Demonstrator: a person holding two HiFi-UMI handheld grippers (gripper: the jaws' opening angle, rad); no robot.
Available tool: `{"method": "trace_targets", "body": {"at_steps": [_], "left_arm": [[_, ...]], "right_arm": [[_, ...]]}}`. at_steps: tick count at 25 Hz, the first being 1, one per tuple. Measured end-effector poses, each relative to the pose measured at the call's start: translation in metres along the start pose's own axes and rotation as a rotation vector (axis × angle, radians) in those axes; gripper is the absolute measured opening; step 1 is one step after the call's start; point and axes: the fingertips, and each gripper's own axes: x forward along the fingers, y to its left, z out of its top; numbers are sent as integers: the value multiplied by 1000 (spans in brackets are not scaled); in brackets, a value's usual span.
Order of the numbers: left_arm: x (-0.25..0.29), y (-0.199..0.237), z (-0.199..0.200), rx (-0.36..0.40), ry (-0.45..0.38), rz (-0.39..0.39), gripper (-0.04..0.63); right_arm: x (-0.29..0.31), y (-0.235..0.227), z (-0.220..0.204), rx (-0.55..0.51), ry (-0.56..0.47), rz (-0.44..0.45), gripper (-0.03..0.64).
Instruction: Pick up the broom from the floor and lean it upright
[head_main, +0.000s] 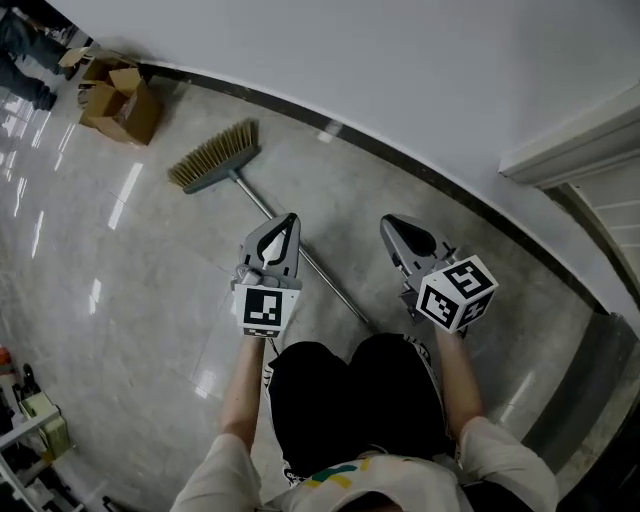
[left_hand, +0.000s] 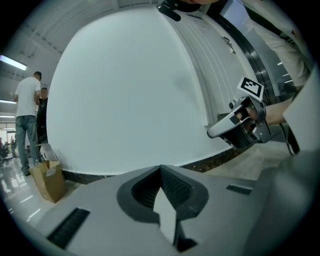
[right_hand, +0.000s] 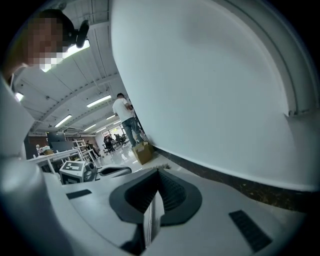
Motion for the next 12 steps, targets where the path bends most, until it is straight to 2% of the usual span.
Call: {"method": "trace_targets", "body": {"at_steps": [3, 7, 9, 12], "left_arm": [[17, -5, -33, -12, 37, -32, 43], [37, -10, -73, 139, 100, -93, 43], [42, -18, -90, 197, 112, -177, 43], [47, -30, -109, 251, 142, -346, 51]], "right_arm": [[12, -14, -27, 14, 41, 15, 12], [23, -28, -60, 19, 103, 32, 12], [23, -31, -74, 25, 126, 40, 12], [25, -30, -84, 35, 136, 57, 12]]}}
